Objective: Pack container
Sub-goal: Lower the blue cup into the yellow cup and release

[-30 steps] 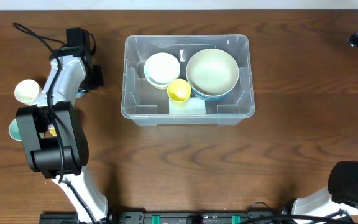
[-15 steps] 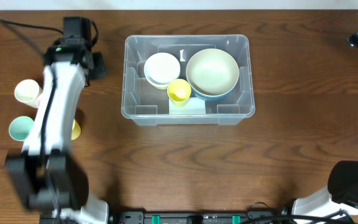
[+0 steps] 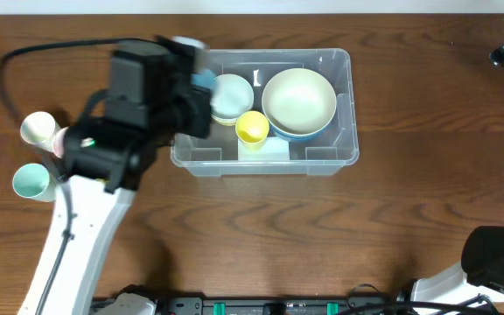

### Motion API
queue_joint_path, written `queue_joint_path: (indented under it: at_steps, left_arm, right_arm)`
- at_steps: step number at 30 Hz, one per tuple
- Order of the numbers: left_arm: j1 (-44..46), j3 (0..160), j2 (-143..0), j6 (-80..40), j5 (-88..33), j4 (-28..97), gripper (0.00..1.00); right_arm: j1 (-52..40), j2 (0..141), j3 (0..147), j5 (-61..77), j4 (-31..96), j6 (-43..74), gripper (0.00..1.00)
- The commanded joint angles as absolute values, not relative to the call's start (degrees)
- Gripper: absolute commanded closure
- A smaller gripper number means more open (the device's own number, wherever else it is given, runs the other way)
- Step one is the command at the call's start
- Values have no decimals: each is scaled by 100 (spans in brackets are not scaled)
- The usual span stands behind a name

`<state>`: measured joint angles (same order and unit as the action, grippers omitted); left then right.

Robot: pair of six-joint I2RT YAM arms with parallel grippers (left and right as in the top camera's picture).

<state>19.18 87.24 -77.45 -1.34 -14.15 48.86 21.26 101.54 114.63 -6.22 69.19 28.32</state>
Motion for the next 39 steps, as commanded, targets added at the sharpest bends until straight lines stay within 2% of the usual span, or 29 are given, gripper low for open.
queue_joint_path:
  at_steps: [1,8,18,19,20,21,22,23,24,33,39]
  left_arm:
    - [2272,8648,-8215,154,-1645,4928,94]
    - [2692,8648,-9249,163,-1645,4971,94]
    - [2731,8648,-10241,303,-1555,4989,93]
    - [2729,8648,-10296,303,-1509,4980,83]
    - [2729,8648,-10333,301,-1444,4965,58]
    - [2729,8648,-10353,301,-1334,4952,38]
    - [2729,8648,-10361,301,-1236,4930,23]
    - [2729,8648,-10361,298,-1142,4884,8]
    - [2729,8656,-10355,298,-1079,4831,1]
    - [2484,9472,-9786,143,-913,5168,2]
    - [1931,9699,-8707,-178,462,5666,2]
  right_arm:
    - [2158,10160,11456,-663,6921,2912,1]
    - [2158,10160,11458,-663,6921,2912,1]
    - [2158,10160,11456,-666,6921,2912,1]
    - [2158,10160,11458,-663,6921,2912,1]
    - [2158,10160,11456,-663,6921,2912,1]
    - [2158,10160,11458,-663,6921,2912,1]
    - [2158,10160,11458,-666,6921,2912,1]
    - [2158,10160,11456,-663,6921,2912,1]
    - [2158,10160,11458,-666,6921,2912,1]
    - [2158,10160,11458,-663,6921,2912,1]
    - [2158,10160,11456,-663,6921,2912,1]
